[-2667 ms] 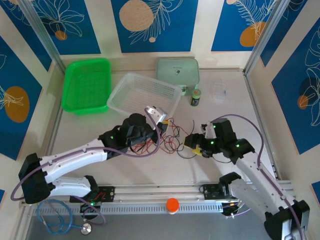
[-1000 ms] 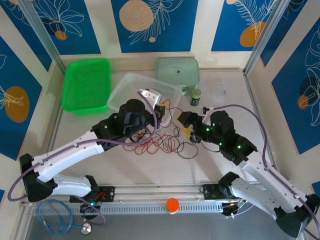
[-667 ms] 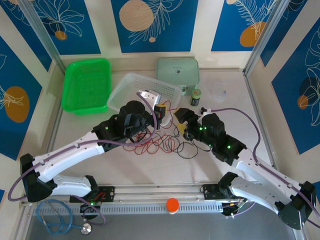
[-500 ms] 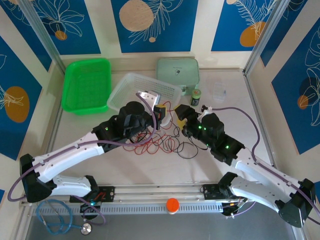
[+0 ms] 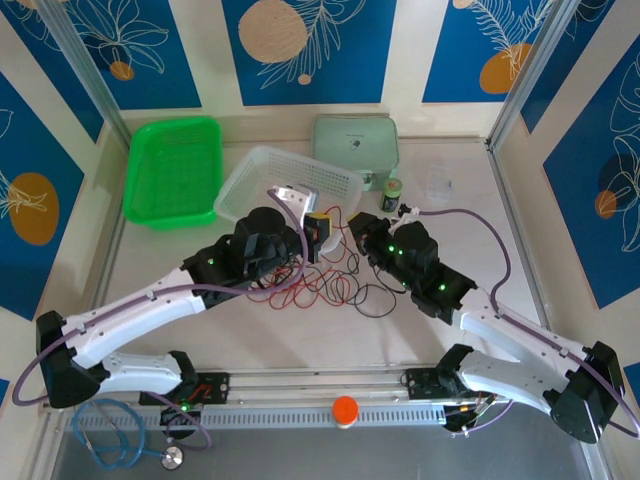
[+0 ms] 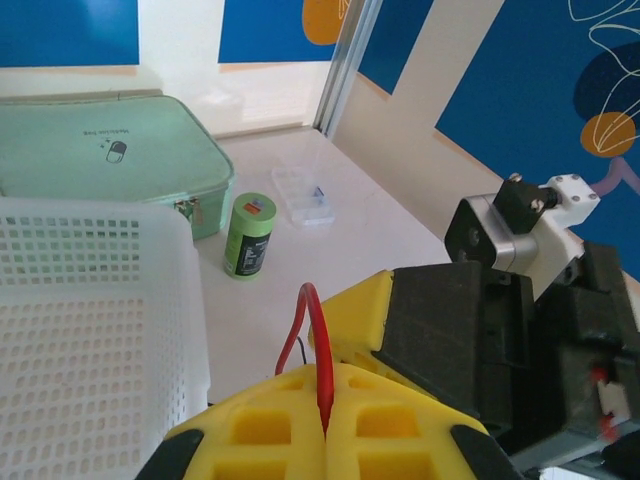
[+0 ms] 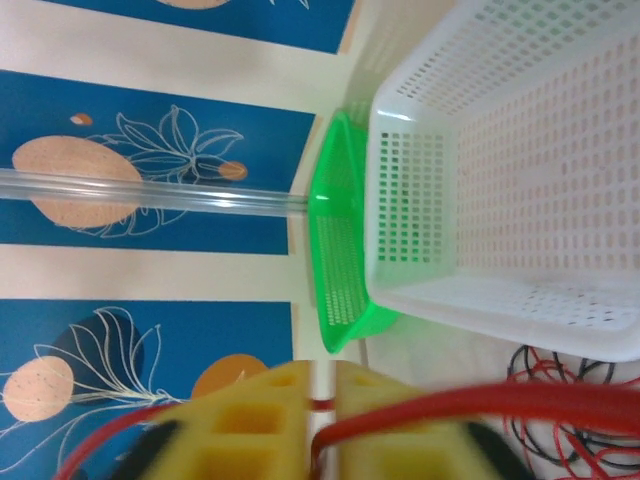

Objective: Untangle the cables

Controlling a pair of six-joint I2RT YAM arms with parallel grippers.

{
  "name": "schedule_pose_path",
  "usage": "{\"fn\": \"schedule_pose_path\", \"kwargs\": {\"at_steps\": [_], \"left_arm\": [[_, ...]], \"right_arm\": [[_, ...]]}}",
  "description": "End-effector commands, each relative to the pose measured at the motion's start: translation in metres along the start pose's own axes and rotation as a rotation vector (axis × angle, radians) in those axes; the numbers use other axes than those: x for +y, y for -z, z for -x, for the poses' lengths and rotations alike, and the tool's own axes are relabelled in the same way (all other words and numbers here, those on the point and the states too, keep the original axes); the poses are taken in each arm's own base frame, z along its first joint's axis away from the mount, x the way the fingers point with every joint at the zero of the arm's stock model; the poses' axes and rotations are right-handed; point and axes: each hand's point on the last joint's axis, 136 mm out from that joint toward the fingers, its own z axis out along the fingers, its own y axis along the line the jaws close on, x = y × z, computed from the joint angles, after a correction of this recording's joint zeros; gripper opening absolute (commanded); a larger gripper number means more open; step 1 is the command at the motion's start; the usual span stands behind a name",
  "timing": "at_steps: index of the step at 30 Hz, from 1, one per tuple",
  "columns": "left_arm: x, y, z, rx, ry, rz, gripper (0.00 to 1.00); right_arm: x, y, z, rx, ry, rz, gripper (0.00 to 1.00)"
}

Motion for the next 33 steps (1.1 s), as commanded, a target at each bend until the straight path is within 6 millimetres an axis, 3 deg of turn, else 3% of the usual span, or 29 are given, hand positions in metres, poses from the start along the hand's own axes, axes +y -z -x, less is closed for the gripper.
{"fn": "schedule_pose_path", "kwargs": {"at_steps": [1,4,9,11,16,20,25,30,33], "left_arm": [[0.003,0.008,0.010,-0.051,0.038,0.003,0.00],[0.005,0.006,0.005,-0.044,0.049,0.005,0.00],[0.001,0.003,-0.006,-0.015,0.049,-0.028,0.58],[0.002,0.005,-0.009,-0.009,0.040,-0.029,0.68],[-0.001,0.014,-0.008,-0.026,-0.050,-0.060,0.74],[-0.009,0.023,-0.018,-0.021,-0.196,-0.132,0.80],[-0.028,0.022,-0.037,0.026,-0.319,-0.263,0.83],[-0.063,0.014,-0.026,-0.031,-0.340,-0.435,0.85],[-0.073,0.003,-0.018,-0.072,-0.359,-0.464,0.87]], "right_arm": [[0.022,0.009,0.014,-0.072,0.024,0.045,0.00],[0.025,0.011,0.015,-0.073,0.053,0.035,0.00],[0.050,0.021,0.021,-0.029,0.217,0.001,0.00],[0.062,0.027,0.024,0.017,0.303,-0.037,0.00],[0.084,0.050,0.032,0.152,0.482,-0.122,0.00],[0.089,0.069,0.042,0.241,0.552,-0.181,0.00],[0.095,0.083,0.049,0.286,0.469,-0.114,0.00],[0.091,0.082,0.046,0.322,0.366,-0.061,0.00],[0.089,0.079,0.041,0.350,0.328,-0.042,0.00]]}}
